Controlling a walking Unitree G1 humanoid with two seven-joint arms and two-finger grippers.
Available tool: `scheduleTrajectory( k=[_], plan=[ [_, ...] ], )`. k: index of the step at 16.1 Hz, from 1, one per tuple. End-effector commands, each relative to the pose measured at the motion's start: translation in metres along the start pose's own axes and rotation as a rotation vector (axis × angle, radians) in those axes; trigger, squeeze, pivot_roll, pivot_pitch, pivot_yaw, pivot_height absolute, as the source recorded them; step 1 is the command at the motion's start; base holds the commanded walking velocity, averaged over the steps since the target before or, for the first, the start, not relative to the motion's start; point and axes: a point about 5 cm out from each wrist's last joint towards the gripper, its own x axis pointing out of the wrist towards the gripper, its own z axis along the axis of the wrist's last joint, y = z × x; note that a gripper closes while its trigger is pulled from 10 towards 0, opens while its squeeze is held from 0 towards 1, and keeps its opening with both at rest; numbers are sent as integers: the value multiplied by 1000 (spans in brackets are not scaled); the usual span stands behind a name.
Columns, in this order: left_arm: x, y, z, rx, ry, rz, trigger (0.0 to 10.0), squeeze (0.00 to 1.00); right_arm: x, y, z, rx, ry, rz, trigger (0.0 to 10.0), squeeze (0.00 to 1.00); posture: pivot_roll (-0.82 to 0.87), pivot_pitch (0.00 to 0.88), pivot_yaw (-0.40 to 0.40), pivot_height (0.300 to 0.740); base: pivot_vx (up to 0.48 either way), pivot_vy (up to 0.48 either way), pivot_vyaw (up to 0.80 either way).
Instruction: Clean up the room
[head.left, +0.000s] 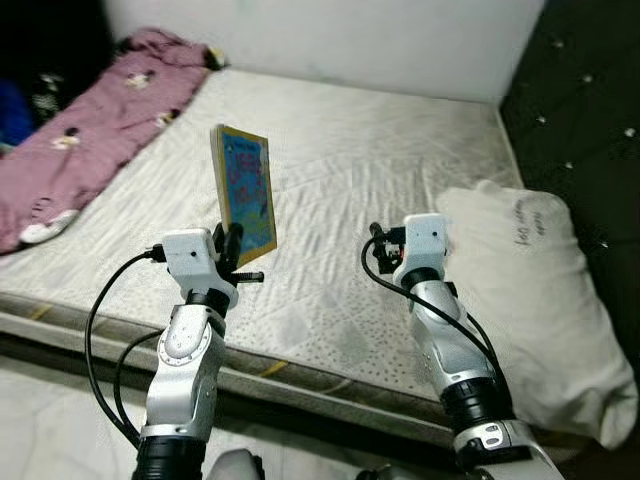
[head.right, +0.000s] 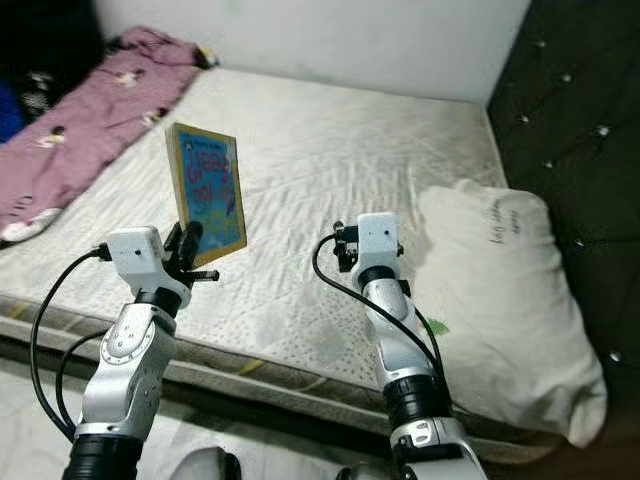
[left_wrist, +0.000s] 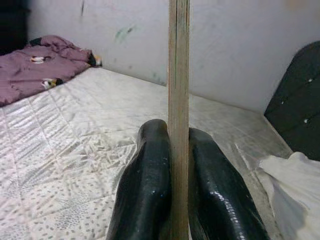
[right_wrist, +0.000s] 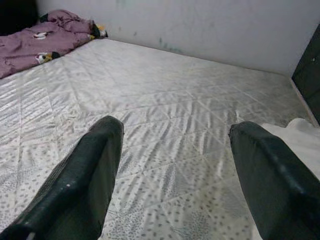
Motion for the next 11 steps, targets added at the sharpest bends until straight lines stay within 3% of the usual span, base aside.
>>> scheduleTrajectory(
  k=[1,4,9,11],
  plan=[
    [4,-5,8,8,-34,-21,10000,0,2,-3,2,-1,-3,-16,10000,0,30,0,-12,740,0,0,0],
    [3,-6,8,9,-36,-33,10000,0,2,-4,1,5,6,-21,10000,0,30,0,-11,740,0,0,0],
    [3,-7,8,7,-38,-45,10000,0,2,-5,1,14,7,-27,10000,0,31,0,-12,740,0,0,-773],
    [-1,0,7,30,-32,-9,10000,0,1,-6,5,16,-12,-29,10000,0,36,0,-13,740,0,0,-231]
  ],
)
